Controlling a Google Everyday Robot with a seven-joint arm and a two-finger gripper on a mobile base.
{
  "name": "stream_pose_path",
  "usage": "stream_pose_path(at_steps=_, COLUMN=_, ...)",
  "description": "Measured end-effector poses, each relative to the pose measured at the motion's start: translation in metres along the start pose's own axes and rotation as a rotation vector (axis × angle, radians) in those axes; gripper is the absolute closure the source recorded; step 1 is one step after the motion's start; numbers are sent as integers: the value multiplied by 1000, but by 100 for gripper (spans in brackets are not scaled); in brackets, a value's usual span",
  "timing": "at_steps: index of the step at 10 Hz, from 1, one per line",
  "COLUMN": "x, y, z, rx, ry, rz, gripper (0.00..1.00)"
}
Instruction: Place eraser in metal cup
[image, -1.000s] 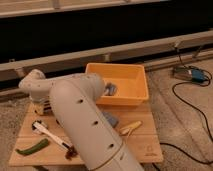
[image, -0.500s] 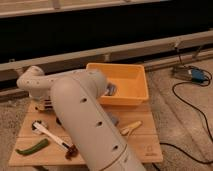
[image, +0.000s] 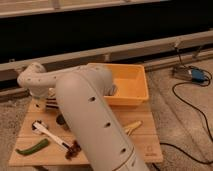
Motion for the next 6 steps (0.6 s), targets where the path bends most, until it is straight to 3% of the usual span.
stream_pose_path(at_steps=6, x=18, y=37, z=-51, rx=46, ry=-13, rz=21, gripper=100)
